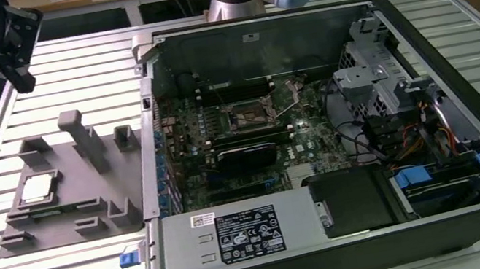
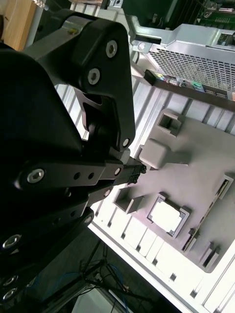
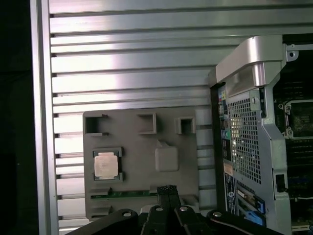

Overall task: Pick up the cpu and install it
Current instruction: 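Reach for the cpu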

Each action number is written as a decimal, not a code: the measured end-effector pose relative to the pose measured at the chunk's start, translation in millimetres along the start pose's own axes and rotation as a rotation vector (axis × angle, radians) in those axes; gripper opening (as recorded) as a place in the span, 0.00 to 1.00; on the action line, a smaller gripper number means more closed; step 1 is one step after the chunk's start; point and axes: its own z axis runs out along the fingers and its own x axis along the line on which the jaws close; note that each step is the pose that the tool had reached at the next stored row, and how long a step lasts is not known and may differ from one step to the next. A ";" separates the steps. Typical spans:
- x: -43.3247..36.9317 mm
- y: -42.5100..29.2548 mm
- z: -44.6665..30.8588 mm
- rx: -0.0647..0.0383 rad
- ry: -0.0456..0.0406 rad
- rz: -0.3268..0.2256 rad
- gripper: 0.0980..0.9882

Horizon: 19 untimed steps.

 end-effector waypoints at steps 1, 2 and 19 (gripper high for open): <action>1.6 -0.1 -0.1 0.000 0.0000 0.000 0.01; 3.2 -0.2 -0.1 0.000 0.0001 0.000 0.01; 25.5 -2.4 9.5 0.000 -0.0001 0.000 0.01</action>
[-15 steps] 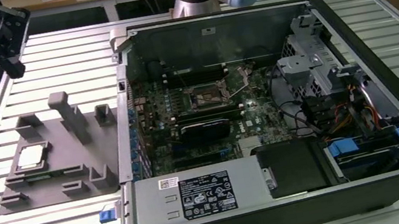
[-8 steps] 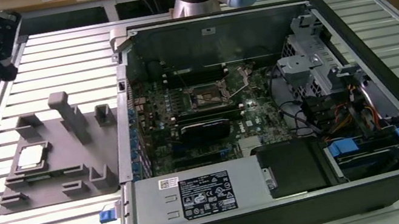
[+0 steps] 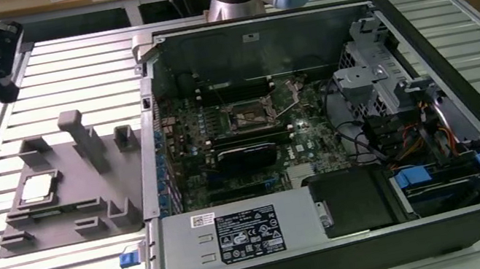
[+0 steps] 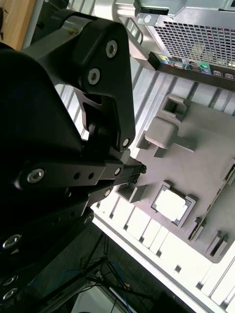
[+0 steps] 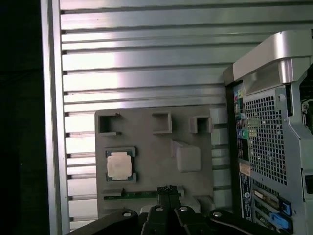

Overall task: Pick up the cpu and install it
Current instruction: 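Reach for the cpu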

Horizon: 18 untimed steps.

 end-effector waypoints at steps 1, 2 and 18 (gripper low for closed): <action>0.3 0.0 1.1 0.000 0.0000 0.000 0.01; 0.5 -0.1 2.1 0.000 0.0000 0.000 0.01; 4.5 -0.8 13.0 0.000 0.0000 0.000 0.01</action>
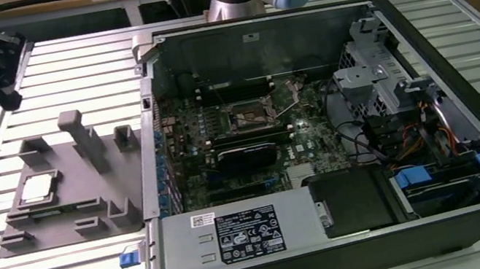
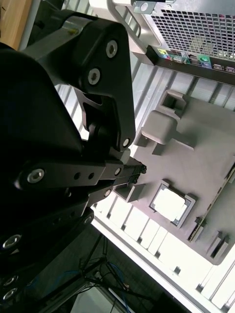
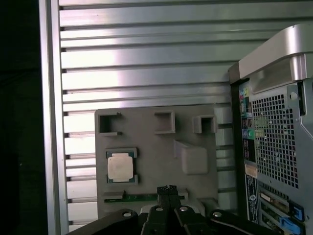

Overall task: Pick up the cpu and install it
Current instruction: 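Reach for the cpu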

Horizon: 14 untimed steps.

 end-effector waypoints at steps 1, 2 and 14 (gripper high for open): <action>0.2 -0.1 0.7 0.000 0.0000 0.000 0.01; 0.4 -0.1 1.4 0.000 0.0000 0.000 0.01; 3.7 -1.0 14.2 0.000 0.0000 0.000 0.01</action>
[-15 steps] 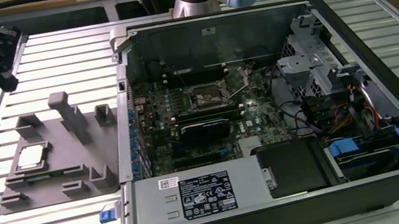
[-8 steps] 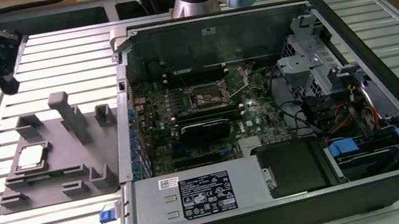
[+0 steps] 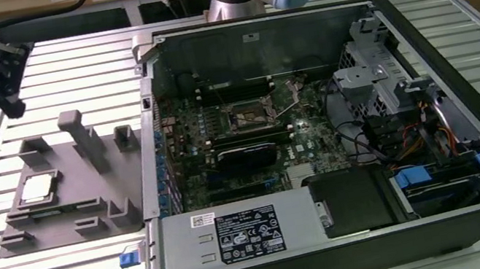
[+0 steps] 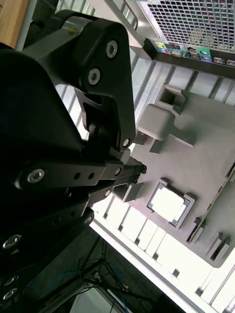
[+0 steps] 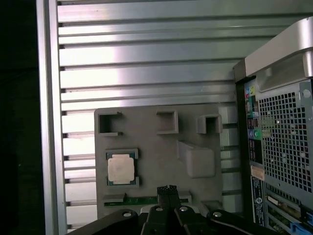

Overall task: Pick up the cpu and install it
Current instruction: 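Reach for the cpu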

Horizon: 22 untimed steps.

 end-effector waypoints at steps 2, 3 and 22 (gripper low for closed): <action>1.0 -0.2 2.0 0.000 0.0000 0.000 0.01; 1.6 -0.3 3.1 0.000 0.0000 0.000 0.01; 14.1 -3.9 24.3 0.000 0.0001 0.000 0.01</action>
